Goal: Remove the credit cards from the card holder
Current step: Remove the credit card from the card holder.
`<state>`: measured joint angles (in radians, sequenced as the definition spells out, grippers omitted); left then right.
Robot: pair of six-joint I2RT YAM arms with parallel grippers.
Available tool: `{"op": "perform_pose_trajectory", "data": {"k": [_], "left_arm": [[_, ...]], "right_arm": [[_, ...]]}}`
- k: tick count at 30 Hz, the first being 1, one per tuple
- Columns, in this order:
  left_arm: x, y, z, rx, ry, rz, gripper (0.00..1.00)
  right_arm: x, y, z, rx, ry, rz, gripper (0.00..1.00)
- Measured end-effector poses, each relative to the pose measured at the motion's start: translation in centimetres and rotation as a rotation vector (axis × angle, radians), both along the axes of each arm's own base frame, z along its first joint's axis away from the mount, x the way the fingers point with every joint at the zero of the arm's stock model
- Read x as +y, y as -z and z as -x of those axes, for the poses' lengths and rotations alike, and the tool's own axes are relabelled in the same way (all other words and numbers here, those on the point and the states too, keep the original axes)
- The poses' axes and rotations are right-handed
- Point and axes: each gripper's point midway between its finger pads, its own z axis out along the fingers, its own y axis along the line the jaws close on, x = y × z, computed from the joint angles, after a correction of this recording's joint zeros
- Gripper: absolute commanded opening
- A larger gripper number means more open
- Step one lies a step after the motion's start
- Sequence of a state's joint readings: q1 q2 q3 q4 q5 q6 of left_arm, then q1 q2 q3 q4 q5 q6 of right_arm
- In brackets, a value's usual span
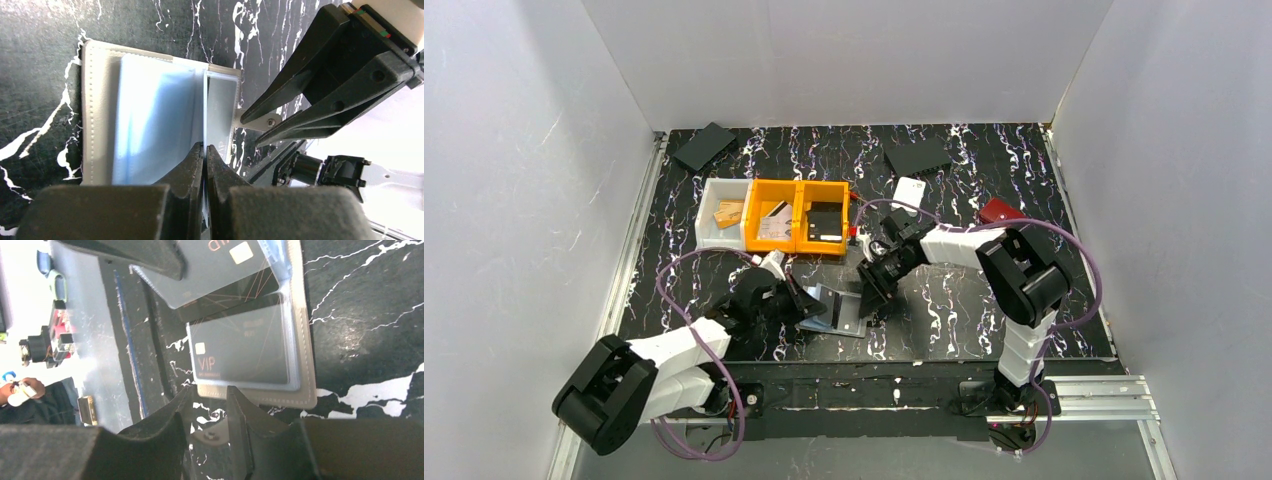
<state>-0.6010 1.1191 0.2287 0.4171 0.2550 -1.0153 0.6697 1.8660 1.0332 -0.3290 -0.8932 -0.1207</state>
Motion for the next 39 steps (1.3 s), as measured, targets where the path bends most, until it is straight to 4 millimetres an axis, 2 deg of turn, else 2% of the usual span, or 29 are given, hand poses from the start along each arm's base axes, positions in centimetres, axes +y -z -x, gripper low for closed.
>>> {"op": "perform_pose_trajectory", "data": {"k": [3,6,9,14,22,29,33,39], "left_arm": [[0.0,-0.4,0.4,-0.011,-0.011,0.045,0.00],[-0.3,-1.7,0.3,-0.029,-0.039,0.135,0.00],[-1.0,-3.6,-0.4,-0.059,-0.057,0.217,0.00],[-2.9,-6.4,-0.9,-0.120,-0.045,0.336,0.00],[-4.0,-7.3,-1.6,-0.137,-0.049,0.409,0.00],[-4.4,-8.8,-1.8,-0.175,-0.041,0.462,0.00],[-4.5,-9.0,-1.7,-0.179,-0.039,0.470,0.00],[-4.9,-8.7,-1.5,-0.167,-0.024,0.473,0.00]], "right_arm": [[-0.7,-1.6,0.1,0.015,-0.032,-0.080,0.49],[-1.3,-6.2,0.3,0.036,-0.037,-0.266,0.54],[-1.0,-8.1,1.1,0.089,0.019,-0.328,0.59],[0.0,-8.8,0.1,0.160,0.121,-0.324,0.60],[0.3,-8.9,-0.8,0.200,0.182,-0.315,0.58],[0.3,-8.7,-1.4,0.230,0.217,-0.313,0.57],[0.3,-8.9,-1.5,0.249,0.233,-0.320,0.52],[0.3,-9.2,-1.5,0.275,0.253,-0.340,0.18]]}}
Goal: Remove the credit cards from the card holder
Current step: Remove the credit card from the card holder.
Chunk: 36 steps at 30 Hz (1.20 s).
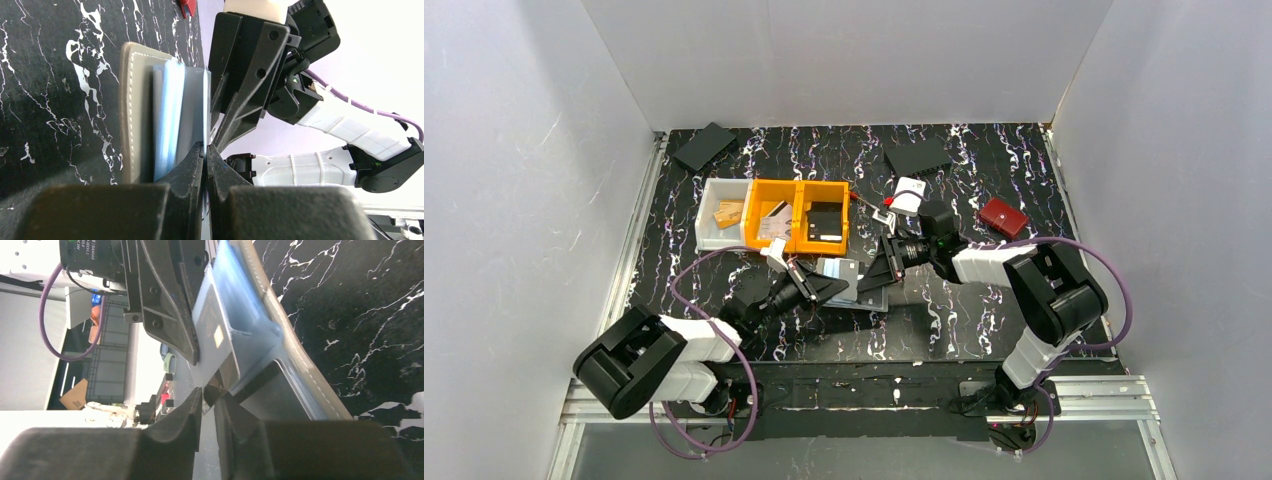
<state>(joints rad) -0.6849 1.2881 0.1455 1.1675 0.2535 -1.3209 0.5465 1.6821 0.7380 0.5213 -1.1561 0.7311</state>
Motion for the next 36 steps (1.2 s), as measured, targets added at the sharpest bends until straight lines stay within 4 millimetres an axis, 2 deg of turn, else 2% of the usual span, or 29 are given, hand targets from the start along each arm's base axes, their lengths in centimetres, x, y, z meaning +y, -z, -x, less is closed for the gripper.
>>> {"op": "perform_pose_trajectory", "data": {"k": [3,6,8,10,13,16,19,22,28,36], "left_arm": [[-0.1,-0.1,-0.1,-0.005,0.002,0.009,0.00],[-0.1,-0.1,-0.2,-0.007,-0.002,0.011,0.00],[-0.1,-0.2,-0.2,-0.010,-0.004,0.015,0.12],[0.0,-0.1,-0.1,-0.010,-0.007,0.015,0.20],[0.2,0.2,0.0,-0.002,-0.011,0.012,0.25],[0.3,0.4,0.2,0.002,-0.012,0.013,0.22],[0.6,0.8,0.2,0.009,-0.019,0.008,0.08],[1.0,1.1,0.2,0.015,-0.029,0.001,0.00],[1.9,1.9,0.2,0.028,-0.052,-0.010,0.00],[4.0,3.3,-0.1,0.059,-0.131,-0.041,0.00]], "right_arm": [[-0.1,-0.2,-0.3,0.014,0.013,-0.004,0.04],[-0.3,-0.4,-0.4,0.025,0.013,-0.013,0.01],[-0.3,-0.4,-0.4,0.028,0.012,-0.016,0.01],[-0.3,-0.5,-0.4,0.030,0.008,-0.018,0.01],[-0.4,-0.4,-0.4,0.026,0.008,-0.020,0.01],[-0.5,0.0,-0.5,0.030,0.010,-0.013,0.01],[-0.6,0.5,-0.6,0.040,0.011,-0.005,0.01],[-0.6,0.7,-0.6,0.034,0.009,-0.005,0.01],[-0.9,1.7,-0.3,0.032,-0.003,0.019,0.01],[-2.0,5.0,-0.9,0.033,0.011,0.112,0.01]]}}
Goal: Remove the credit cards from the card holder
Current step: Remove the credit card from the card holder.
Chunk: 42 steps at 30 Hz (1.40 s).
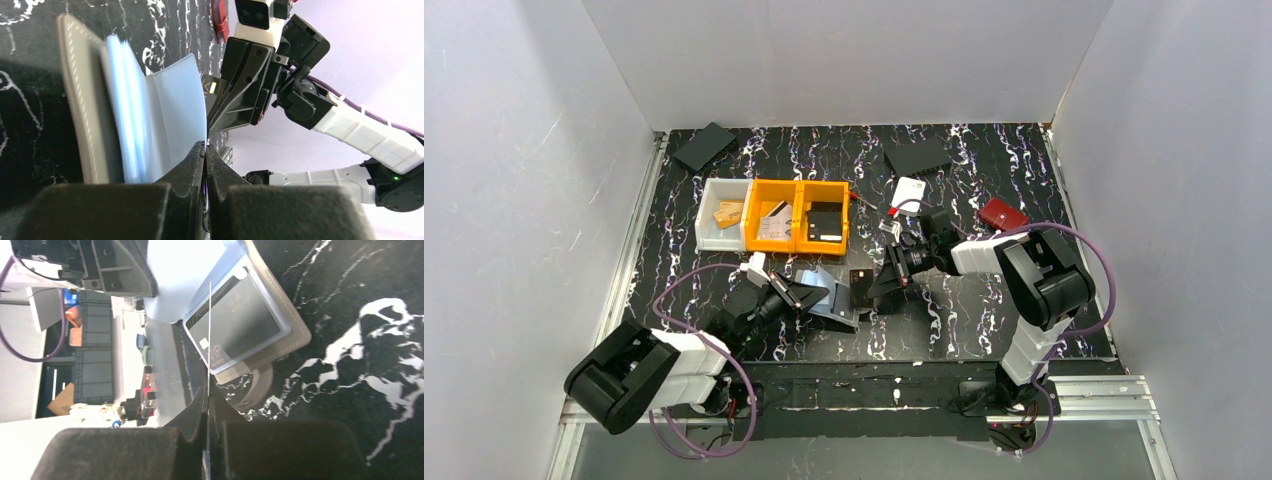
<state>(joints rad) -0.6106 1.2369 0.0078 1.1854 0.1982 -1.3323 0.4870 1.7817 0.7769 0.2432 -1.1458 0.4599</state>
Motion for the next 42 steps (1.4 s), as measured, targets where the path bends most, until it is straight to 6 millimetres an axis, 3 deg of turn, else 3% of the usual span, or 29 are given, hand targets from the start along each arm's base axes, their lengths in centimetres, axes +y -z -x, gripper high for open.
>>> {"op": "perform_pose_trajectory", "data": {"k": [7,13,19,22,24,27,29,32,39,42], "left_arm": [[1.3,2.4,-0.1,0.077,-0.055,-0.087,0.00],[3.2,4.9,0.4,0.178,-0.122,-0.177,0.18],[5.3,7.5,2.6,0.302,-0.146,-0.289,0.37],[6.3,6.0,2.6,0.300,-0.176,-0.345,0.44],[7.3,4.6,2.6,0.281,-0.208,-0.380,0.55],[8.7,2.9,2.7,0.230,-0.249,-0.408,0.96],[9.0,2.2,3.0,0.191,-0.250,-0.402,0.98],[7.9,1.3,3.2,0.116,-0.193,-0.347,0.98],[3.2,0.6,4.3,0.031,0.094,-0.287,0.95],[1.1,-1.6,3.7,-0.025,0.194,-0.275,0.93]], "right_arm": [[-0.6,1.3,-0.3,-0.046,0.005,0.052,0.01],[-0.8,1.7,-0.4,-0.069,-0.001,0.065,0.01],[-0.8,1.6,-0.4,-0.077,-0.008,0.066,0.01],[-0.8,1.6,-0.4,-0.085,-0.011,0.064,0.01],[-0.8,1.6,-0.4,-0.083,-0.012,0.066,0.01],[-0.9,1.6,-0.3,-0.080,-0.016,0.065,0.01],[-0.9,1.5,-0.2,-0.082,-0.020,0.060,0.01],[-0.9,1.0,-0.1,-0.099,-0.030,0.042,0.01],[-0.8,-1.0,0.4,-0.143,-0.071,-0.031,0.01],[-0.8,-1.5,0.6,-0.154,-0.095,-0.063,0.01]]}}
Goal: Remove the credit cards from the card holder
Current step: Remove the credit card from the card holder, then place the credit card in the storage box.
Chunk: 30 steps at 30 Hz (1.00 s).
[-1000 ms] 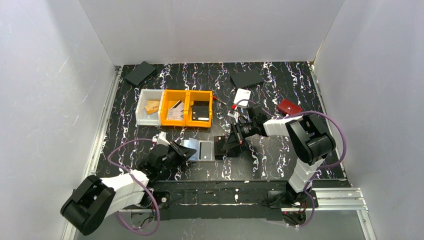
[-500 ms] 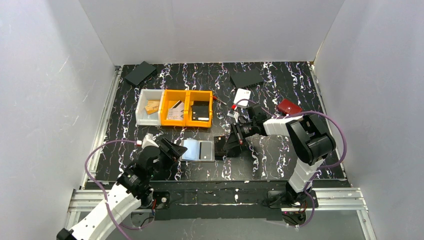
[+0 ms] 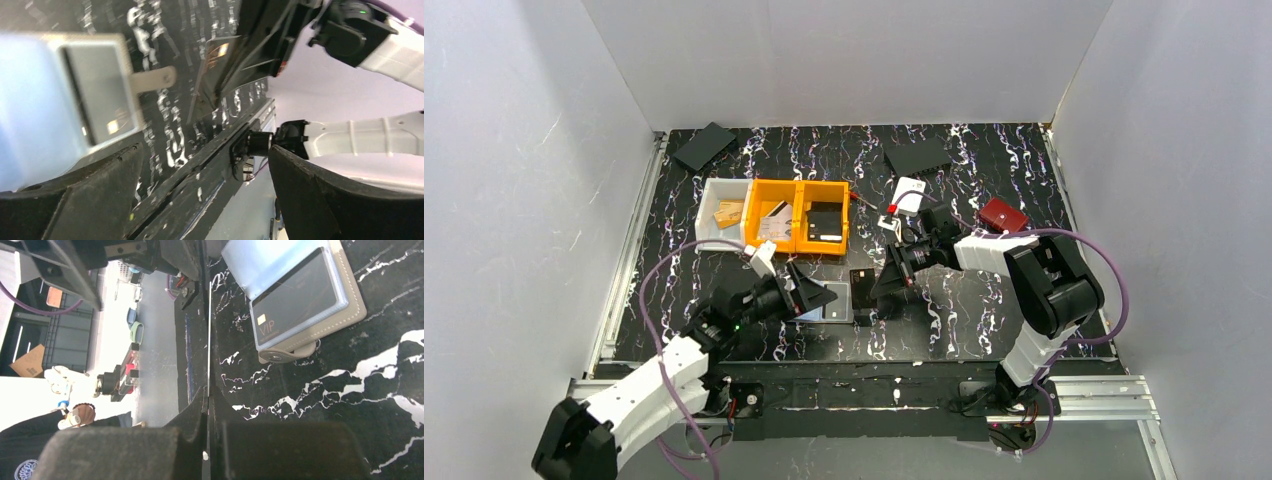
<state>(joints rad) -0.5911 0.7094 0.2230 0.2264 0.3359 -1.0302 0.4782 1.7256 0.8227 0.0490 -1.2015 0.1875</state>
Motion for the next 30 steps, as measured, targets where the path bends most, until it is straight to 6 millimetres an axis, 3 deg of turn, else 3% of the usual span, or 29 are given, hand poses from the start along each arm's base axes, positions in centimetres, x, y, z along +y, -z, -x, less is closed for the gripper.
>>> {"op": "perform_pose_trajectory", "data": {"k": [6,19,22,24,27,29,30], "left_arm": [[-3.3,-3.6,-2.0,-0.102,0.112,0.049,0.81],[-7.0,-1.7,-1.4,-0.095,0.226,0.045,0.53],[-7.4,-1.4,-1.7,-0.087,0.230,0.043,0.41],[-7.7,-1.3,-1.9,-0.085,0.232,0.043,0.24],[-8.0,-1.3,-2.1,-0.085,0.239,0.047,0.15],[-8.1,-1.1,-2.2,-0.082,0.243,0.043,0.00],[-8.1,-1.0,-2.1,-0.078,0.245,0.041,0.00]], "right_arm": [[0.0,-1.0,0.3,-0.030,-0.048,-0.056,0.01],[-0.1,-2.4,1.0,-0.028,-0.105,-0.114,0.01],[-0.2,-2.5,1.2,-0.024,-0.110,-0.117,0.01],[-0.3,-2.5,1.3,-0.018,-0.112,-0.116,0.01],[-0.3,-2.5,1.4,-0.016,-0.116,-0.119,0.01],[-0.4,-2.5,1.5,-0.016,-0.121,-0.124,0.01],[-0.4,-2.5,1.6,-0.014,-0.123,-0.125,0.01]]}}
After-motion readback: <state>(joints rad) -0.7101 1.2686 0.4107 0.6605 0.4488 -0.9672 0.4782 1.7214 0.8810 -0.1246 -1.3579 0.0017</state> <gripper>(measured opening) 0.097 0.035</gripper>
